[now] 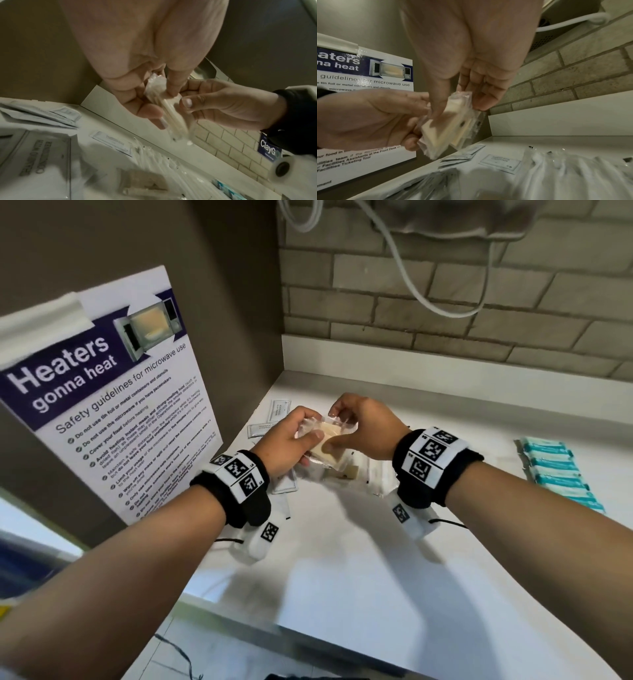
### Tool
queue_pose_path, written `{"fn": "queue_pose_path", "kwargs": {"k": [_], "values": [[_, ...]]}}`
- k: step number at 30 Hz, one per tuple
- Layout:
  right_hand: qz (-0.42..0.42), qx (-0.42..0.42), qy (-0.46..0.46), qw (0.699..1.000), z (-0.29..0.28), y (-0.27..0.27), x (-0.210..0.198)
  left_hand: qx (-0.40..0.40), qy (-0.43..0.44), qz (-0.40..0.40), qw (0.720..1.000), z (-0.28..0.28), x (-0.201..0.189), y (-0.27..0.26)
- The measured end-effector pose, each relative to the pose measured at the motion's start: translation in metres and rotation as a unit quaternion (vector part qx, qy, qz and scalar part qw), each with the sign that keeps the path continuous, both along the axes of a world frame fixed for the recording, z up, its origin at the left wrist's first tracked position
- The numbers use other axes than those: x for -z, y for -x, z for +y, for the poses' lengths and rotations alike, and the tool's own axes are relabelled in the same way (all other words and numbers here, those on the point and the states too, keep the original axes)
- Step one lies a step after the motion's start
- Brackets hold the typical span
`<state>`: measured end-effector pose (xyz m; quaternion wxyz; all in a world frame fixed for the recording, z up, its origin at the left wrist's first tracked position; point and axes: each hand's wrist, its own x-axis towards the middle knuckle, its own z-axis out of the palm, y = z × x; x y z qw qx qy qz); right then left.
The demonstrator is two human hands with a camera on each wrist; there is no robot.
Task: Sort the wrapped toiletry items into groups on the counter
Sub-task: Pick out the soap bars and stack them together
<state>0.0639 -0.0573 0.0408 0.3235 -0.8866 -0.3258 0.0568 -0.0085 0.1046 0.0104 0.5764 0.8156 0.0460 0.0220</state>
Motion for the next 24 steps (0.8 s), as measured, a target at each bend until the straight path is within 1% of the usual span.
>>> {"fn": "queue_pose_path", "kwargs": {"k": [2, 4, 5, 6, 8, 9, 10, 12, 15, 19, 21, 24], "values": [[-0.003, 0.018, 0.006, 1.000, -0.003, -0.002, 0.005, -0.019, -0.005, -0.014, 1.000, 0.005, -0.001, 0.002], [0.008, 0.038, 0.036, 0.999, -0.009, -0.005, 0.012, -0.059, -0.003, -0.019, 0.998, 0.010, -0.001, 0.004], [0.013, 0.040, 0.070, 0.997, -0.011, -0.006, 0.017, -0.080, 0.004, -0.020, 0.997, 0.012, -0.001, 0.004], [0.012, 0.035, 0.124, 0.992, -0.013, -0.007, 0.023, -0.098, 0.016, -0.022, 0.995, 0.013, -0.001, 0.005], [-0.007, 0.014, 0.253, 0.967, -0.014, -0.007, 0.034, -0.113, 0.042, -0.021, 0.992, 0.014, -0.002, 0.006], [-0.021, 0.005, 0.306, 0.952, -0.013, -0.006, 0.039, -0.114, 0.039, -0.020, 0.993, 0.014, -0.002, 0.005], [-0.039, -0.003, 0.344, 0.938, -0.011, -0.005, 0.044, -0.111, 0.027, -0.018, 0.993, 0.013, -0.003, 0.005], [-0.069, -0.023, 0.387, 0.919, -0.008, -0.004, 0.050, -0.100, 0.003, -0.018, 0.995, 0.012, -0.003, 0.004], [-0.092, -0.035, 0.405, 0.909, -0.007, -0.003, 0.052, -0.087, -0.015, -0.013, 0.996, 0.009, -0.003, 0.002], [-0.095, -0.037, 0.391, 0.915, -0.006, 0.000, 0.047, -0.095, -0.016, -0.007, 0.995, 0.004, 0.000, 0.001], [-0.079, -0.036, 0.370, 0.925, -0.007, 0.002, 0.043, -0.099, -0.020, -0.011, 0.995, 0.003, 0.001, 0.001], [-0.009, -0.030, 0.275, 0.961, -0.015, 0.003, 0.036, -0.108, -0.029, -0.022, 0.993, 0.003, 0.003, 0.001]]}}
